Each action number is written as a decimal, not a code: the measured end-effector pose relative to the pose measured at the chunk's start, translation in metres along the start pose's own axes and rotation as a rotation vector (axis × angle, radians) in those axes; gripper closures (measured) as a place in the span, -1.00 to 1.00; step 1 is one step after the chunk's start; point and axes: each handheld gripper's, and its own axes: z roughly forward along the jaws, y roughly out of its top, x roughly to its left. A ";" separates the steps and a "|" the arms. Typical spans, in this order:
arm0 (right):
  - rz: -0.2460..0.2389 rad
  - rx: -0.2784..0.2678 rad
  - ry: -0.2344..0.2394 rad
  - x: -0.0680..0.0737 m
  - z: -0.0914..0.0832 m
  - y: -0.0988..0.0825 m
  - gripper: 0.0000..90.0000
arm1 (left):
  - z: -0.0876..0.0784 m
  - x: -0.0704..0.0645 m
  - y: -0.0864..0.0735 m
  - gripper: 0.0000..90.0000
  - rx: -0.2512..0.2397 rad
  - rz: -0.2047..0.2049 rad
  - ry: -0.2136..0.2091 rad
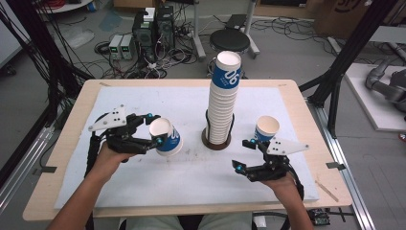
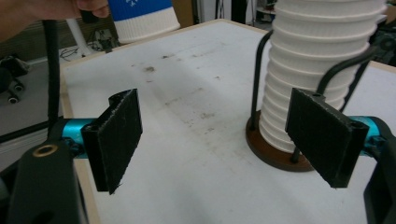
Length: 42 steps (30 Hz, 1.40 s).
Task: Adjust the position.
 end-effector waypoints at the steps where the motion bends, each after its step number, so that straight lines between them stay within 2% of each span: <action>1: 0.000 0.000 0.000 0.000 0.000 0.000 -0.57 | 0.002 -0.002 -0.002 -0.30 0.001 0.000 -0.003; 4: -0.021 -0.003 0.040 0.007 0.006 0.003 -0.57 | 0.006 -0.005 -0.005 -0.31 0.005 0.003 -0.017; 11: -0.070 0.001 0.090 0.018 0.021 0.006 -0.57 | 0.013 -0.013 -0.006 -0.31 0.012 0.013 -0.052; 20: -0.098 0.005 0.159 0.027 0.043 0.014 -0.57 | 0.021 -0.021 -0.007 -0.31 0.037 0.041 -0.094; 25: -0.101 0.003 0.197 0.029 0.057 0.019 -0.58 | 0.029 -0.029 -0.007 -0.30 0.061 0.065 -0.114; 29: -0.121 0.012 0.228 0.030 0.068 0.022 -0.58 | 0.035 -0.033 -0.007 -0.30 0.076 0.072 -0.135; 33: -0.146 0.013 0.238 0.030 0.076 0.025 -0.57 | 0.039 -0.036 -0.007 -0.30 0.071 0.067 -0.155; 42: -0.152 0.032 0.280 0.033 0.087 0.026 -0.57 | 0.047 -0.040 -0.007 -0.30 0.067 0.063 -0.200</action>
